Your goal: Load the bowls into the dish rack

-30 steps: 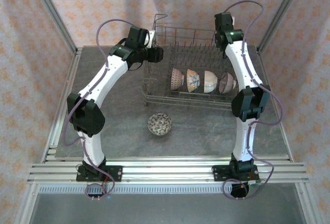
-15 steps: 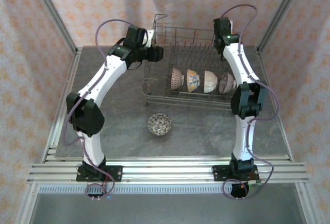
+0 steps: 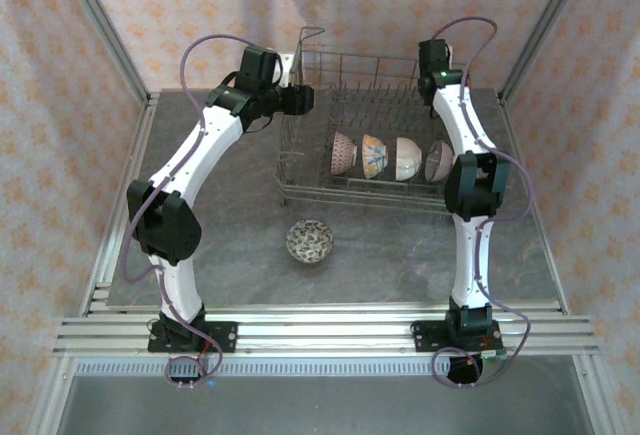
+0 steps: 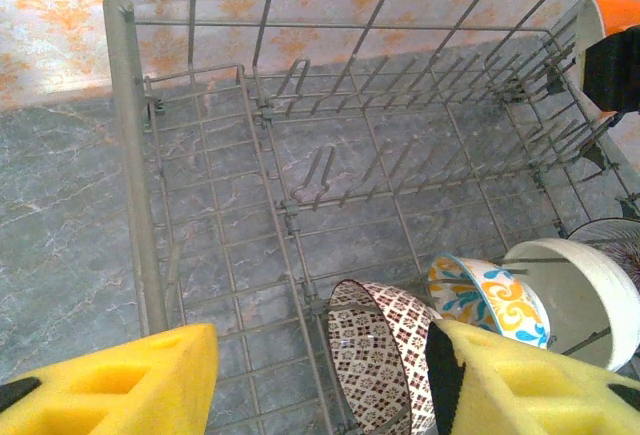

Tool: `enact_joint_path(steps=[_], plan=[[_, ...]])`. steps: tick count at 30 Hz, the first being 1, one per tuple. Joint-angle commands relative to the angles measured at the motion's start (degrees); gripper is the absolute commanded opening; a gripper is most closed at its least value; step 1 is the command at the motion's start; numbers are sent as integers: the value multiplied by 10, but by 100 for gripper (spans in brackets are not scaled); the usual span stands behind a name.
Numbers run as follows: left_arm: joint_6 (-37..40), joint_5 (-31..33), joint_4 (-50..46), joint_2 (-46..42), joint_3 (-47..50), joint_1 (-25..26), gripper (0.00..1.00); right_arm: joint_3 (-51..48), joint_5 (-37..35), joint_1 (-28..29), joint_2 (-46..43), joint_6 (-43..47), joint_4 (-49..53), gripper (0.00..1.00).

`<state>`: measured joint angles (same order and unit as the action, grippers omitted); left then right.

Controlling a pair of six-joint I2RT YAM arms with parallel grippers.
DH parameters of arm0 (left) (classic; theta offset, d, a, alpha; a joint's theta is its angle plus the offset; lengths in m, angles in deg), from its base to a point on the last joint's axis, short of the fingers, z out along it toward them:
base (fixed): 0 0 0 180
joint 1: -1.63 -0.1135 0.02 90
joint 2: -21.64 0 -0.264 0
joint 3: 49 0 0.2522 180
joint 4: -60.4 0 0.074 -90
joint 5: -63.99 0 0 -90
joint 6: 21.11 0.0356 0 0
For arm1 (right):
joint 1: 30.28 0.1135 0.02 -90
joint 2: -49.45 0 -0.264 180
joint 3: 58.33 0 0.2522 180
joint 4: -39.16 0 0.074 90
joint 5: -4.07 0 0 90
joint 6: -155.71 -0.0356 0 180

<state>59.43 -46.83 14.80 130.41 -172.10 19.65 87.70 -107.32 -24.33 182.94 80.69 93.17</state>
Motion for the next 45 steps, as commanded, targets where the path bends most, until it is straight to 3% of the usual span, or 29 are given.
enact_joint_path(steps=[1,6,19,26,29,37,45], plan=[[-3,5,3,2,-6,-10,59,32,8,-6,2,-36,2,54],[-1,14,-45,37,-34,-31,59,58,26,-5,0,-72,30,54],[20,-15,-62,69,-49,-43,59,80,-15,-4,13,-68,89,53],[37,-10,-236,202,-269,-48,57,53,-20,2,-1,-54,88,53],[25,6,-253,234,-321,-45,56,52,-25,10,-3,-57,88,54],[-31,105,-246,223,-312,-46,24,69,-37,28,-3,-57,98,54],[-24,159,-232,152,-226,-49,13,77,-39,45,-12,-69,108,54]])
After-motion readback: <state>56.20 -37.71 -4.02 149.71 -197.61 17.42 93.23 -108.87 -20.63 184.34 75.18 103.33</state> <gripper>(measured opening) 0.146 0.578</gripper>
